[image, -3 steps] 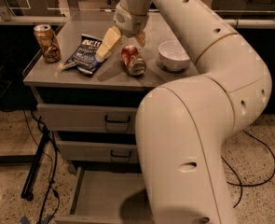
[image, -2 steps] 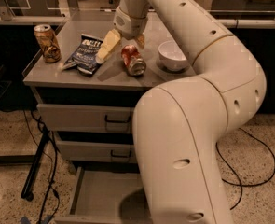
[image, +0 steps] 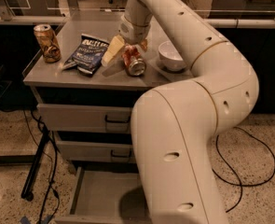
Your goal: Place coke can into bottom drawer
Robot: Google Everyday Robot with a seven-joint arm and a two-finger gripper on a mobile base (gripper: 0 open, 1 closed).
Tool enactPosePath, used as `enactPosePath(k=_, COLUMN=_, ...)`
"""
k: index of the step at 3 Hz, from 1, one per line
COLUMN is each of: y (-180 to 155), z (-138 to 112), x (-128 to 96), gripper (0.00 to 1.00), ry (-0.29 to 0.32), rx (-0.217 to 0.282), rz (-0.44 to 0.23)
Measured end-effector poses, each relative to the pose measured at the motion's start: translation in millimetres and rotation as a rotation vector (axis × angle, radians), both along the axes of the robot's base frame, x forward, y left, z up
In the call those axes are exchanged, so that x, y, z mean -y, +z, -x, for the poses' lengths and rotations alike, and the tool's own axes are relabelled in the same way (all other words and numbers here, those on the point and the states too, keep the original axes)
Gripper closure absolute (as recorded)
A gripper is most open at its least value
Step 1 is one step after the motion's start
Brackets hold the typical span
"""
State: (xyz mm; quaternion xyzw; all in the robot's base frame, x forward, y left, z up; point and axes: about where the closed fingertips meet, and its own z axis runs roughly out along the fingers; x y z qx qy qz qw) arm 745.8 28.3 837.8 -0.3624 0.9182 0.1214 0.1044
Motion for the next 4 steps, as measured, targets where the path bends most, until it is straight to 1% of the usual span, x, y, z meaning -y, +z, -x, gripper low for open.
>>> enactPosePath(k=1, y=-1.3, z=-1.5, x=-0.6, gripper=0.00, ry=-0.001, rx=0.000, rz=-0.001)
enactPosePath(k=2, y=-1.3, z=-1.5, x=-0.6, gripper=0.17, ry=-0.001, rx=0.000, rz=-0.001)
enactPosePath(k=3, y=-1.3, z=-1.5, x=-0.6, gripper=0.39, ry=-0.001, rx=0.000, rz=-0.001)
enactPosePath(k=4, y=-1.3, z=-1.5, x=-0.6, gripper=0.63, ry=-0.001, rx=0.000, rz=-0.001)
